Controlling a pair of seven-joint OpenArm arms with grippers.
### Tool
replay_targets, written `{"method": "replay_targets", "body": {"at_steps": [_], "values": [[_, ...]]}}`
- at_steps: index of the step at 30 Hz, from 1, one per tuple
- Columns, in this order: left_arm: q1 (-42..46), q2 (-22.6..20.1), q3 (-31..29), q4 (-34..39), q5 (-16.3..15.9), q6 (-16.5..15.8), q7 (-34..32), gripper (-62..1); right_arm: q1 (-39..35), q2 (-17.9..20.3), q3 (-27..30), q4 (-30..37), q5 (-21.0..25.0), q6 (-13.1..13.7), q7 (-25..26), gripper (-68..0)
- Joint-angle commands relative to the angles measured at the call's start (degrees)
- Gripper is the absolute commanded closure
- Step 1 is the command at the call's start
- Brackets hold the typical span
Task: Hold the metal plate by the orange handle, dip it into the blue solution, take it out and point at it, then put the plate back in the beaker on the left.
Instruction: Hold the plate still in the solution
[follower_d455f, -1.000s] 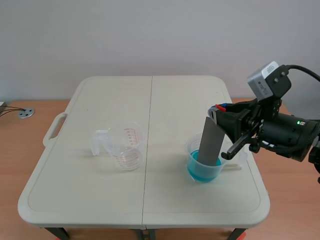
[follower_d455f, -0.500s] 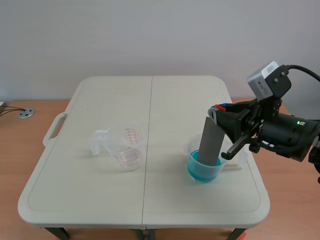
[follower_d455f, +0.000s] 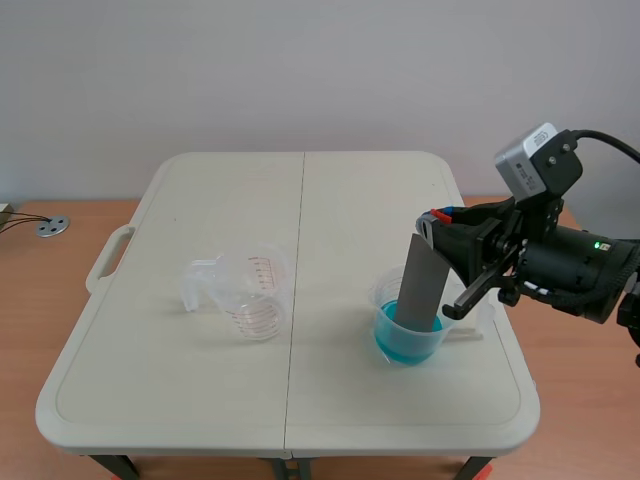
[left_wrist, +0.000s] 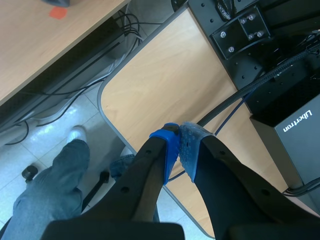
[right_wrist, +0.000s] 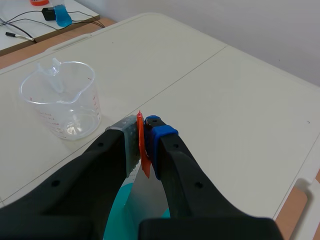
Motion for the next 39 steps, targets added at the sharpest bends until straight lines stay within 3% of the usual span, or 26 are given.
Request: {"method": "replay_targets", "body": {"at_steps": [1, 23, 39], "values": [[0.0, 0.4, -0.3, 0.5, -0.2, -0.4, -0.1, -1.9, -0.2, 0.5, -0.3, 0.5, -0.2, 0.3, -0.2, -1.1], [0.0, 0.4, -0.3, 0.5, -0.2, -0.4, -0.1, -1.9, -0.3, 0.7, -0.2, 1.3, -0.2, 0.3, -0.2, -1.1], [0.0, 0.4, -0.3, 0.5, -0.2, -0.4, 0.0, -1.9, -3.5, 2.8, 2.7, 11.7, 0.2, 1.8, -0.3, -1.1]]}}
